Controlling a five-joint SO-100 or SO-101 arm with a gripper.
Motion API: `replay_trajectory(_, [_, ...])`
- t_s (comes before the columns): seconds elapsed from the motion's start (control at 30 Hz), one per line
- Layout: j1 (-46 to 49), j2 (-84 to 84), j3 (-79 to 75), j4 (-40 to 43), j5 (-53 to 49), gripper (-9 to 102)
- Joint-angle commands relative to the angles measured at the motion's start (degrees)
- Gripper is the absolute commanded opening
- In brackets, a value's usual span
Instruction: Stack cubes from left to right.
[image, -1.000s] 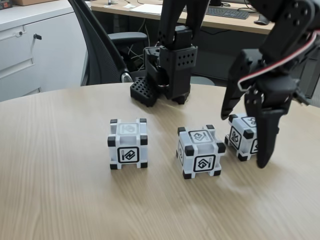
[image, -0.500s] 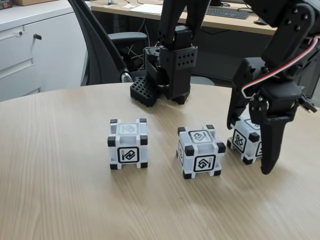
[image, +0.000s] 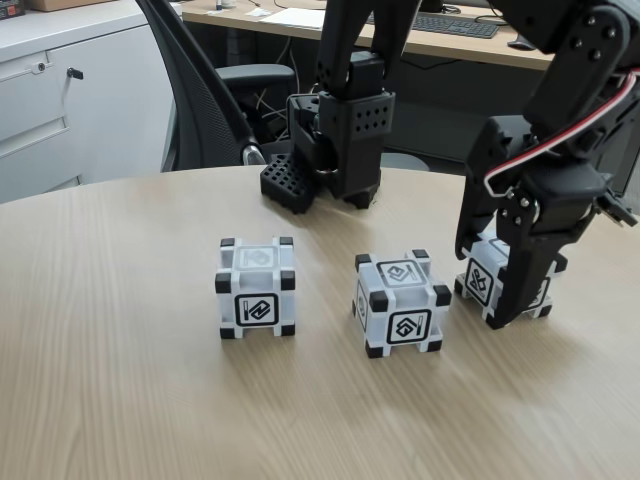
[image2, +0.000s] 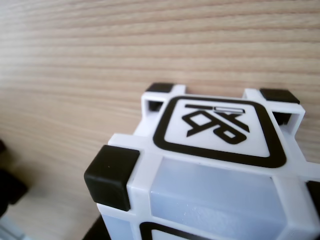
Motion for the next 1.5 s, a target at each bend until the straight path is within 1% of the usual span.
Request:
replay_trajectory(0.0, [0.6, 1.3, -2.2, 0.1, 0.6, 0])
replay_trajectory(0.2, [0.6, 1.8, -2.2, 0.2, 0.3, 0])
replay_trajectory(0.37, [1.1, 7.4, -2.2, 0.2, -1.1, 0])
replay_trajectory(0.63, [5.3, 13.8, -2.2, 0.4, -3.9, 0])
replay_trajectory(1.3, [5.4, 28.2, -2.2, 1.1, -6.4, 0])
replay_trajectory(1.47, [9.9, 28.2, -2.2, 1.2, -8.2, 0])
